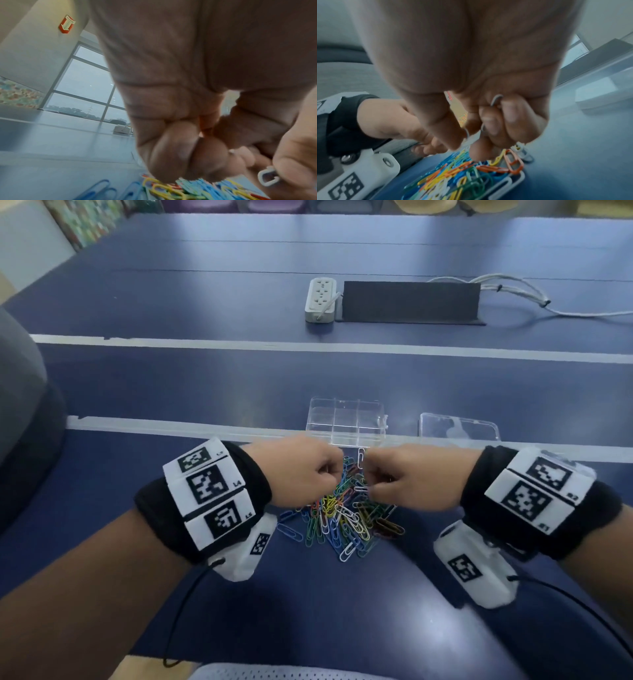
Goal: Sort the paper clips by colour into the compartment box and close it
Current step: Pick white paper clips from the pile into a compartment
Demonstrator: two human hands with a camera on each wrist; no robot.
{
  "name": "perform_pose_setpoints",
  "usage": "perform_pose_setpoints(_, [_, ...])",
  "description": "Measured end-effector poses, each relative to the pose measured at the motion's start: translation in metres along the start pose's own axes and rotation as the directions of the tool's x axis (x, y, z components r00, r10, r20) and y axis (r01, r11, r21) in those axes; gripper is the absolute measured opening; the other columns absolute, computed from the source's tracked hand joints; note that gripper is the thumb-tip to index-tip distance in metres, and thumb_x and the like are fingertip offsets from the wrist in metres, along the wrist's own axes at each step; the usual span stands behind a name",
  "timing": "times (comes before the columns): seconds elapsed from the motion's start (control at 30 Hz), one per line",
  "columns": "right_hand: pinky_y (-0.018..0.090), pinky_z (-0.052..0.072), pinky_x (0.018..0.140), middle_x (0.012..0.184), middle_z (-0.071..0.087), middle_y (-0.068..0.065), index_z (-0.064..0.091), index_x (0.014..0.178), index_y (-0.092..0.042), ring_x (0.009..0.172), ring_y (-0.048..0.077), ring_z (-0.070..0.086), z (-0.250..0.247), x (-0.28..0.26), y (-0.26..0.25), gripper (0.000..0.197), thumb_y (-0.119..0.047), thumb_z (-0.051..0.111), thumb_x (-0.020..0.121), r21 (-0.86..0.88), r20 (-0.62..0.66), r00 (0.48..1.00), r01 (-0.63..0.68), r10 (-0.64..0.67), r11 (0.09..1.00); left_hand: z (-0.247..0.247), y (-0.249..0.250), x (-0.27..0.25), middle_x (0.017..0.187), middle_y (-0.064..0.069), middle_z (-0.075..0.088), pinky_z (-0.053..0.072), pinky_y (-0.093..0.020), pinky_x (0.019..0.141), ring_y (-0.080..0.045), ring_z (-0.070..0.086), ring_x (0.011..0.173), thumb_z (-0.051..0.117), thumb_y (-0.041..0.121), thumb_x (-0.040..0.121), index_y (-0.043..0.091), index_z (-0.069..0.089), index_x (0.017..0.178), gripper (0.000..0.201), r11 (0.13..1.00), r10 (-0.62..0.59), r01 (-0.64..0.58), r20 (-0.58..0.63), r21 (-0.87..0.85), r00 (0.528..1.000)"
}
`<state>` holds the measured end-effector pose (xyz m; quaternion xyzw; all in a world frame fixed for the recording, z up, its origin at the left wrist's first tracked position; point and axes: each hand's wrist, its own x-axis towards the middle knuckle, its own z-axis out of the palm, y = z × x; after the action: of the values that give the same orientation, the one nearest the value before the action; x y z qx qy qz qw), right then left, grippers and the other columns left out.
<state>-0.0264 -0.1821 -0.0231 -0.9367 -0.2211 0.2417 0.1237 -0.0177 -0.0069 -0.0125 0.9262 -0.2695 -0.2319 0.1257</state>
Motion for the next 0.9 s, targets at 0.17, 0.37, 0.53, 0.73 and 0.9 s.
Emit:
perform_pose_setpoints(0.17, [0.031,0.045,0.072,0.064,0.057,-0.007,0.048,0.078,-0.03,0.064,0.01,0.05,0.0,-0.006,0.009,0.019,-0.015,0.056,0.085,0.189,0.087,0.996,-0.044,0.028,0.981,0.013,0.007,0.001,0.064,0.007,0.052,0.044,-0.025,0.064,-0.007,0.048,0.062,0.053,0.025,0.077,0.028,0.057,0.079,0.005,0.998,0.07,-0.07,0.041,0.006,0.997])
perform_pose_setpoints(0.37, [0.029,0.047,0.082,0.067,0.065,-0.005,0.06,0.107,-0.032,0.076,0.014,0.057,-0.005,-0.01,0.016,0.041,-0.003,0.049,0.081,0.306,0.124,0.99,-0.106,0.071,0.946,0.017,0.013,0.008,0.079,0.008,0.051,0.045,-0.028,0.079,-0.013,0.049,0.082,0.059,0.024,0.081,0.025,0.068,0.091,0.014,0.963,0.177,-0.184,0.051,0.199,0.983])
perform_pose_setpoints(0.53, [0.023,0.044,0.067,0.066,0.062,-0.01,0.07,0.091,-0.028,0.063,0.006,0.049,-0.014,-0.009,0.015,0.029,-0.007,0.051,0.084,0.327,0.069,0.996,-0.069,0.049,0.943,0.01,0.009,0.009,0.069,0.009,0.051,0.047,-0.028,0.071,-0.011,0.047,0.069,0.058,0.023,0.076,0.025,0.056,0.072,0.005,0.978,0.171,-0.174,0.036,0.117,0.985])
perform_pose_setpoints(0.73, [0.004,0.035,0.045,0.037,0.05,-0.022,0.072,0.09,-0.028,0.04,-0.008,0.047,-0.04,0.008,0.008,0.023,-0.014,0.054,0.086,0.261,-0.042,0.994,-0.089,0.103,0.961,-0.015,0.003,0.016,0.066,0.009,0.049,0.038,-0.026,0.064,-0.01,0.045,0.062,0.054,0.026,0.08,0.024,0.047,0.073,0.01,0.999,0.02,-0.021,0.012,0.048,1.0])
perform_pose_setpoints(0.9, [0.02,0.048,0.062,0.06,0.06,-0.005,0.074,0.093,-0.023,0.05,0.007,0.054,-0.057,0.042,0.002,0.026,-0.01,0.054,0.082,0.273,-0.194,0.952,-0.179,0.236,0.945,-0.037,-0.008,0.048,0.076,0.01,0.05,0.039,-0.025,0.076,-0.017,0.049,0.081,0.051,0.023,0.085,0.024,0.051,0.085,0.002,0.991,-0.084,0.096,-0.13,0.091,0.988])
